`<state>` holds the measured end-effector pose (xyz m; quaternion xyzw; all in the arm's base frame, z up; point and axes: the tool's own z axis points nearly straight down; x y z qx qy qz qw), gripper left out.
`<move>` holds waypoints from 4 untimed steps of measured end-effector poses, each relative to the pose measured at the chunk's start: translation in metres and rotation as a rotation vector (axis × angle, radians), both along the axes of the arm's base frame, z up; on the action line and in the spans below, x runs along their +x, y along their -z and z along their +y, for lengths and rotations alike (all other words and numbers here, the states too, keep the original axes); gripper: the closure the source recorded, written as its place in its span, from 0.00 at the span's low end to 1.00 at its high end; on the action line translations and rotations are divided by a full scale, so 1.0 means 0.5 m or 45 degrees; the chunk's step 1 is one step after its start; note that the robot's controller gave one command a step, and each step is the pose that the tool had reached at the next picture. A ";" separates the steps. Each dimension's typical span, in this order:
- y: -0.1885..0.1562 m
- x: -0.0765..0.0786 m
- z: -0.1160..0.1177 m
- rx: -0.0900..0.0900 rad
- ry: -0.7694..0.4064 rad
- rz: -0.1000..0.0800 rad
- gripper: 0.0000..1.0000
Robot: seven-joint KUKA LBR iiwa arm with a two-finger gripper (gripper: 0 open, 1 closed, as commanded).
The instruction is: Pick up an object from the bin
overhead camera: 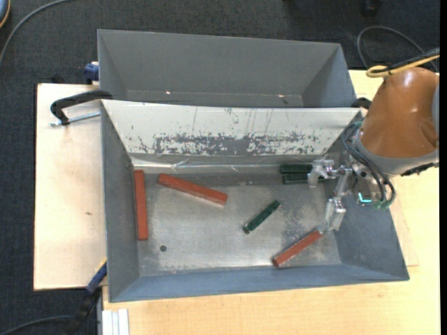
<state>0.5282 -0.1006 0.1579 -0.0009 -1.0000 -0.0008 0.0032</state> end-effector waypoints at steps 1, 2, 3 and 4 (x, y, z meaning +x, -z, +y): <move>0.001 0.048 0.021 -0.001 0.161 -0.017 0.00; 0.183 0.087 0.156 0.003 0.036 -0.001 0.00; 0.174 0.090 0.148 -0.001 0.042 -0.009 1.00; -0.119 0.115 0.174 -0.001 0.024 -0.017 1.00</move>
Offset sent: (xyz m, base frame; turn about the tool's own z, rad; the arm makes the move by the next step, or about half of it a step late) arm 0.0222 0.0095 -0.0017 0.1274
